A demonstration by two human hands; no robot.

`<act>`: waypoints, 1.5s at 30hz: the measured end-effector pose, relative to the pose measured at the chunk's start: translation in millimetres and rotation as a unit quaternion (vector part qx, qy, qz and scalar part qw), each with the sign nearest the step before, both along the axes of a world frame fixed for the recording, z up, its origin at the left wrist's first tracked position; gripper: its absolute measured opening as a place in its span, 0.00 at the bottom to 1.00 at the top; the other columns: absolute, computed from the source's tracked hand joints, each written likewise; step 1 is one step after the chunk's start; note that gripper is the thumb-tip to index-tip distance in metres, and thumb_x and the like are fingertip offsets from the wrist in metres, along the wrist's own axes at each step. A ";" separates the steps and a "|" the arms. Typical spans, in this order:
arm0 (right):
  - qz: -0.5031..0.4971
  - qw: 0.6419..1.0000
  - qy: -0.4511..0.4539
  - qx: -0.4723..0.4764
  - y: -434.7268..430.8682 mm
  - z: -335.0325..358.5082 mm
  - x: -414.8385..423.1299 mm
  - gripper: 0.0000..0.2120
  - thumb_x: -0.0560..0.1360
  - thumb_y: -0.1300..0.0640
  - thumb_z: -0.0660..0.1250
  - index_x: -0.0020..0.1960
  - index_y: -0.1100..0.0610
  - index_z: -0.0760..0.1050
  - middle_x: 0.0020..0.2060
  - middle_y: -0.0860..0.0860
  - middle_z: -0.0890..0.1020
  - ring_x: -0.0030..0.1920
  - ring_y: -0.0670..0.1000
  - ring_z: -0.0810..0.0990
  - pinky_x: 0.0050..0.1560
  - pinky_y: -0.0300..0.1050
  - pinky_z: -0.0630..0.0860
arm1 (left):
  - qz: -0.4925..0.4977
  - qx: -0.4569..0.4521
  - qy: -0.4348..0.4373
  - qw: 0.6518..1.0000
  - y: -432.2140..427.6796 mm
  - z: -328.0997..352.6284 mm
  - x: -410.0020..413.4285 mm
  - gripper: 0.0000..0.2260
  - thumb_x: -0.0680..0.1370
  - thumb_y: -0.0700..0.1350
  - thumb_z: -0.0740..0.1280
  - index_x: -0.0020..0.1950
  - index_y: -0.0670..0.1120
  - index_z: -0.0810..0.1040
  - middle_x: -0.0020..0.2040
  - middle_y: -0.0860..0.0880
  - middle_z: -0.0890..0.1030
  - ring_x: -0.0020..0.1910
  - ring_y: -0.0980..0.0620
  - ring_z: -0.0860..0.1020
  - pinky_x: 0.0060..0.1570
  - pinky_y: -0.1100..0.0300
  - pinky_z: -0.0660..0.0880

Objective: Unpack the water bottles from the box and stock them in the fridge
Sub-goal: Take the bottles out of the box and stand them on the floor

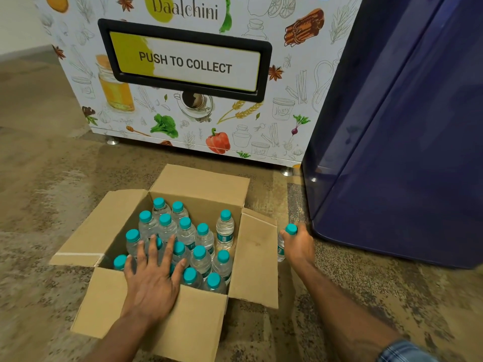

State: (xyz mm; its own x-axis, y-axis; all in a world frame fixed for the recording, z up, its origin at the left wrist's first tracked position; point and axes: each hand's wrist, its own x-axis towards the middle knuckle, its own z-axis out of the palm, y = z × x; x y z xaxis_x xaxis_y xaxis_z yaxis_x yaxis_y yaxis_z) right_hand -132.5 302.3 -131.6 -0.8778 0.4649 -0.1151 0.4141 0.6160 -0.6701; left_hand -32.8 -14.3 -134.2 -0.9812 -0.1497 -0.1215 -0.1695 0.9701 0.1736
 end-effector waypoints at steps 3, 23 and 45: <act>0.006 1.000 -0.005 0.006 -0.4 -0.9 -2.0 0.17 0.78 0.50 0.68 0.62 0.56 0.70 0.52 0.53 0.80 0.46 0.50 0.77 0.42 0.45 0.73 | -0.001 0.000 0.005 1.000 -0.1 -0.7 0.7 0.37 0.72 0.70 0.25 0.80 0.60 0.30 0.85 0.46 0.38 0.83 0.43 0.38 0.80 0.39 0.41; 0.148 0.972 0.176 0.045 -71.5 39.0 23.1 0.21 0.80 0.45 0.61 0.72 0.48 0.66 0.69 0.46 0.72 0.69 0.47 0.67 0.69 0.53 0.69 | -0.003 0.007 0.004 1.000 1.6 2.3 -0.1 0.45 0.64 0.72 0.15 0.80 0.60 0.31 0.85 0.46 0.39 0.84 0.44 0.38 0.80 0.39 0.41; 0.453 0.809 -0.056 0.369 -124.5 38.6 52.0 0.29 0.75 0.54 0.70 0.73 0.57 0.64 0.67 0.57 0.74 0.73 0.57 0.65 0.76 0.65 0.43 | -0.003 0.014 0.006 1.000 1.1 2.9 0.3 0.42 0.67 0.72 0.19 0.81 0.60 0.32 0.85 0.46 0.39 0.84 0.43 0.39 0.80 0.39 0.41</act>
State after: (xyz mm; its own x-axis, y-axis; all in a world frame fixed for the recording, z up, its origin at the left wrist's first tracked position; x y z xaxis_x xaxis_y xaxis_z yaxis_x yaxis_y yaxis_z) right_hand -80.5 177.8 -93.0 -0.9002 -0.3858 -0.2018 -0.3995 0.9162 0.0303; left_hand -32.5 -13.2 -131.3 -0.9835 -0.1413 -0.1128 -0.1620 0.9658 0.2023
